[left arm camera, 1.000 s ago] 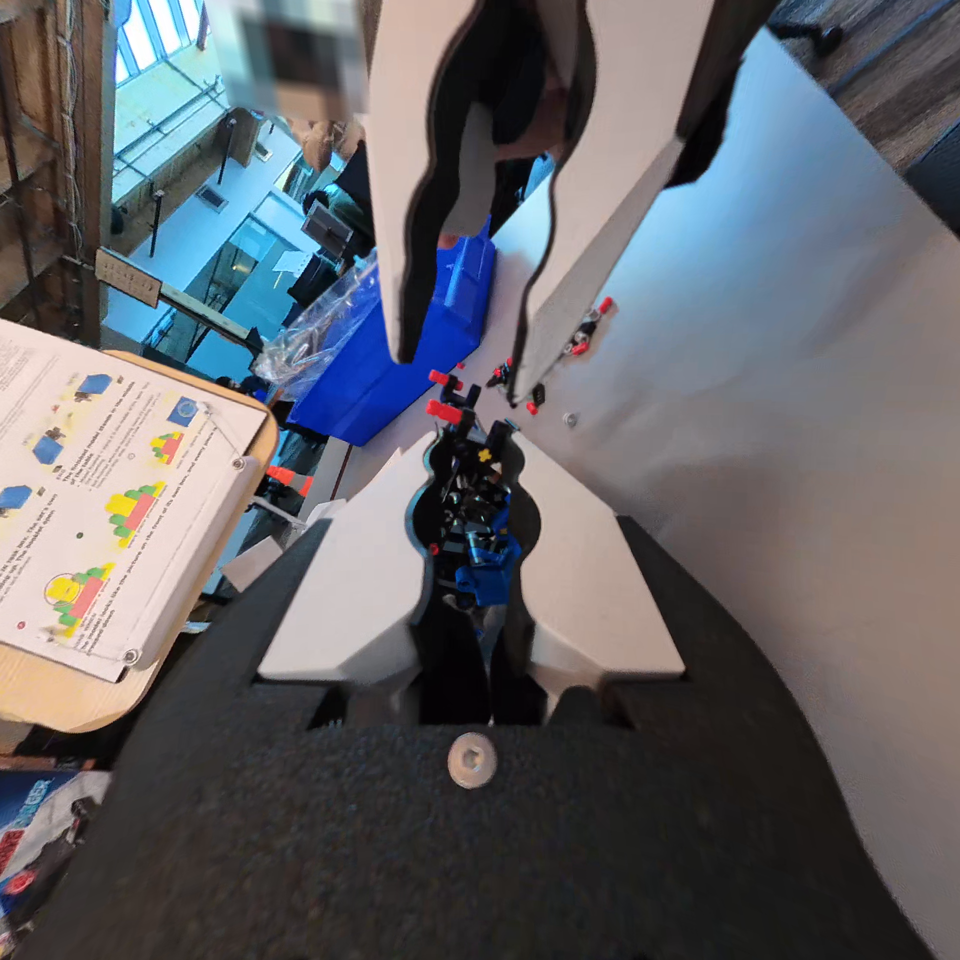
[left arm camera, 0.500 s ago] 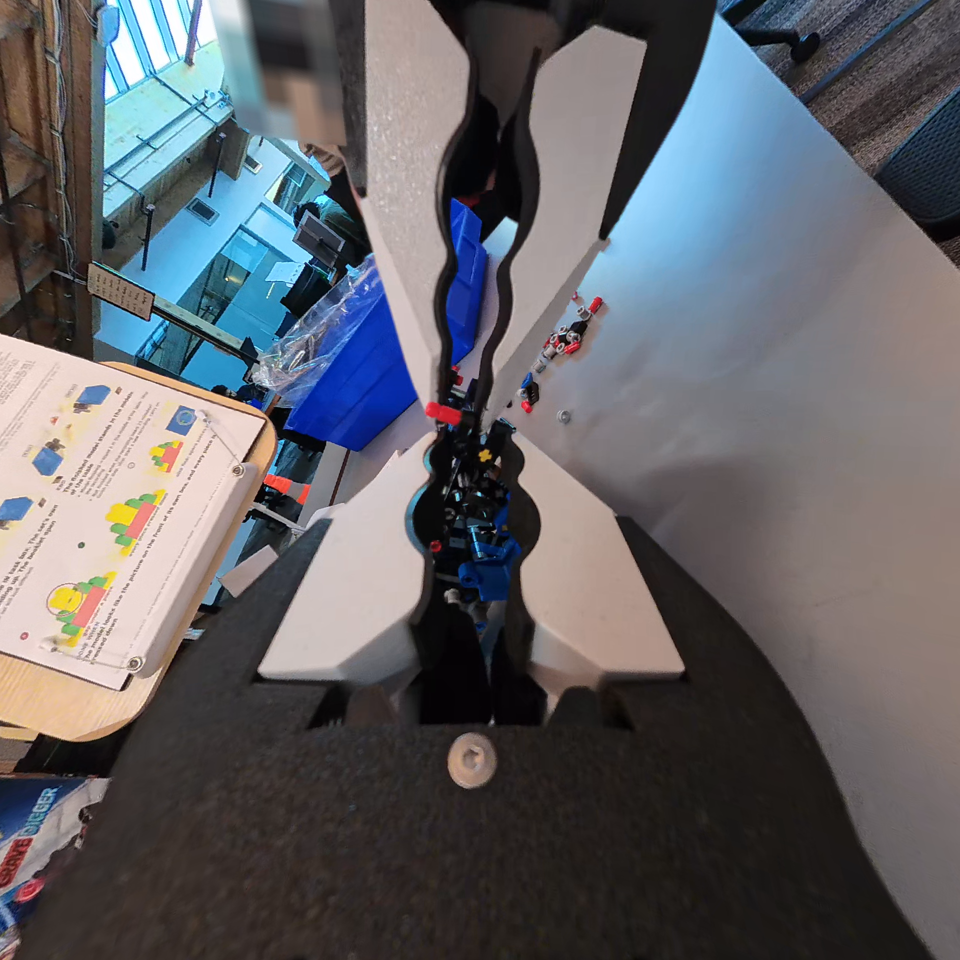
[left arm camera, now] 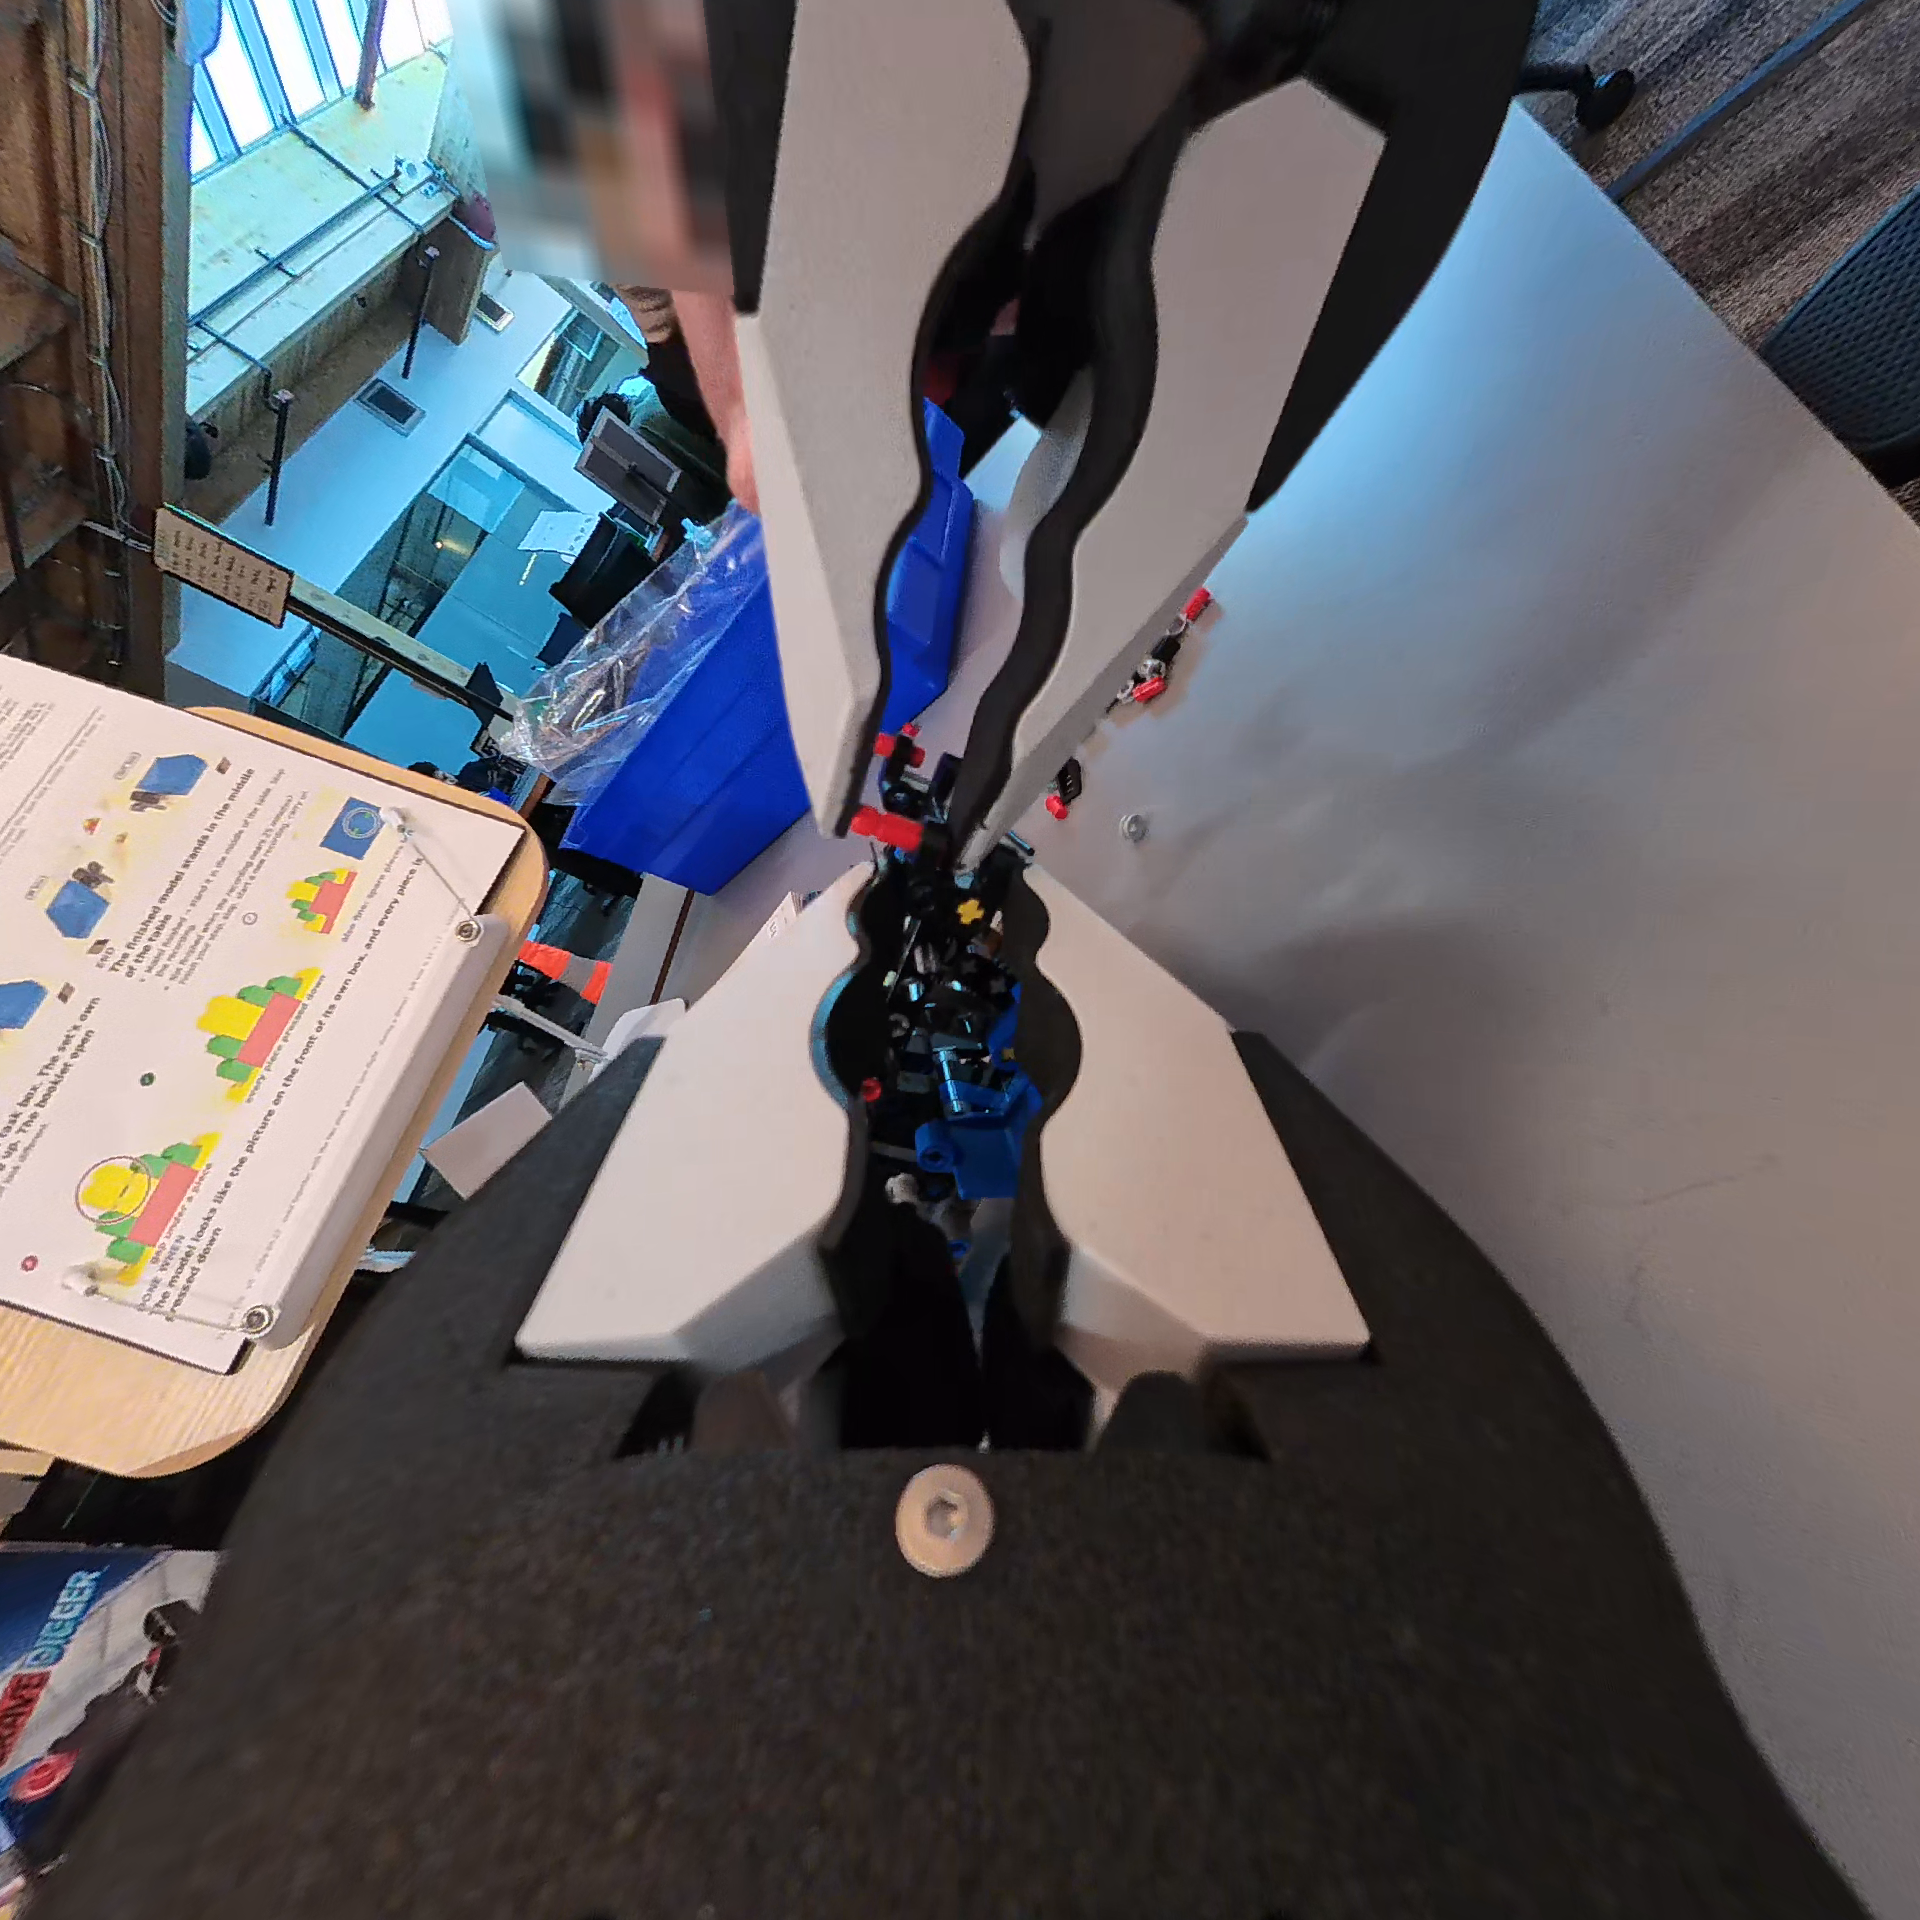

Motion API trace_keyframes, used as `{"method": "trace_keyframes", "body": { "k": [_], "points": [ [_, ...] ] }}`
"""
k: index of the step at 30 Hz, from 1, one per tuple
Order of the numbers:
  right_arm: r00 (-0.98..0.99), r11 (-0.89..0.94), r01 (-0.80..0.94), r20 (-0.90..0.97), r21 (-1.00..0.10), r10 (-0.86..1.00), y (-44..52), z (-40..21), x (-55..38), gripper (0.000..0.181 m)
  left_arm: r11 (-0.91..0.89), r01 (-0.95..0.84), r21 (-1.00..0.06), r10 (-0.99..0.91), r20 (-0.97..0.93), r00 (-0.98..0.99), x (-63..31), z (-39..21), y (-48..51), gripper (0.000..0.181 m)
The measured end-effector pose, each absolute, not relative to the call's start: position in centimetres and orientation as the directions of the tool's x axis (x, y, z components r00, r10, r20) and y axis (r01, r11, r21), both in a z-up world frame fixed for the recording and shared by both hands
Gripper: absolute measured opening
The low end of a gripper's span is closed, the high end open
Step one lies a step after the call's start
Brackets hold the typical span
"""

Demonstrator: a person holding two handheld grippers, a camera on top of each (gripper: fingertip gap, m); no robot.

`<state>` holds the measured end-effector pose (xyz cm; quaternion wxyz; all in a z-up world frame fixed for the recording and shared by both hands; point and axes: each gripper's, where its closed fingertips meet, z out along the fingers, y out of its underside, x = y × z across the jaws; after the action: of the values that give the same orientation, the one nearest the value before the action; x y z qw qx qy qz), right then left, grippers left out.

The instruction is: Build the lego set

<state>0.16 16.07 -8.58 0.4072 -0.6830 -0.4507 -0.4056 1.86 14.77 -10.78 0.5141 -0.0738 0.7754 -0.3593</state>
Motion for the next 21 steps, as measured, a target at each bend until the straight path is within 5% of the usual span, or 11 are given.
{"method": "trace_keyframes", "body": {
  "k": [19,21],
  "points": [
    [0.302,-0.282,0.934,0.903,-0.217,0.306,15.9,-8.86,0.39,0.013,0.761,0.248,-0.6,-0.455,-0.765,-0.456,1.84,-10.9,14.68,0.015],
    [0.389,-0.326,0.9,0.868,-0.288,0.309,16.02,-9.21,0.5,0.014,0.753,0.245,-0.611,-0.465,-0.757,-0.459,2.1,-11.19,14.77,0.015]
  ]
}}
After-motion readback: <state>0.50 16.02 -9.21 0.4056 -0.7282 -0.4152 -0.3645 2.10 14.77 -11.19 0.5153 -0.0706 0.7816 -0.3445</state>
